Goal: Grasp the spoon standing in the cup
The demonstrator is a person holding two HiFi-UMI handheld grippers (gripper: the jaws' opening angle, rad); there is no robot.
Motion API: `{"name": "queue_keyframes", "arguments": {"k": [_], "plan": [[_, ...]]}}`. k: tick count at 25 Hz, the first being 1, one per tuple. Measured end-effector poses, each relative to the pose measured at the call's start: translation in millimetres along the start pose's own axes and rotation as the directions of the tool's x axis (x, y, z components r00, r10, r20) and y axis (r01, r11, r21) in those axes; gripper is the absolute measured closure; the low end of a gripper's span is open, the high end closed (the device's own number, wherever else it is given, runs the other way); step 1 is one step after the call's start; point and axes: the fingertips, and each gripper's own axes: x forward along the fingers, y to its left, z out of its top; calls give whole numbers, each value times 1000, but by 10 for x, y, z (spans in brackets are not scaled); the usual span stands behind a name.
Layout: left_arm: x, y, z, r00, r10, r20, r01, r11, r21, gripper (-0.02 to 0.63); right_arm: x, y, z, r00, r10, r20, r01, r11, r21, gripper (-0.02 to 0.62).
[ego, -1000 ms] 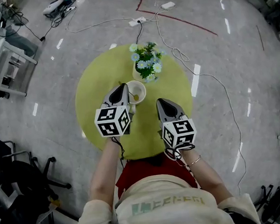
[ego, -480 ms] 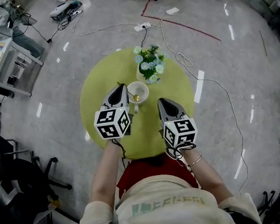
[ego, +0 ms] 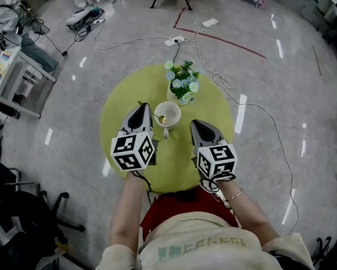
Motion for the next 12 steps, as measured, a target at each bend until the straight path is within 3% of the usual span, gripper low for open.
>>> {"name": "queue_keyframes", "arguments": {"k": [12], "plan": [[-371, 117, 142, 998, 47, 50, -47, 999, -2, 581, -42, 247, 86, 999, 49, 23, -48, 998, -33, 558]]}}
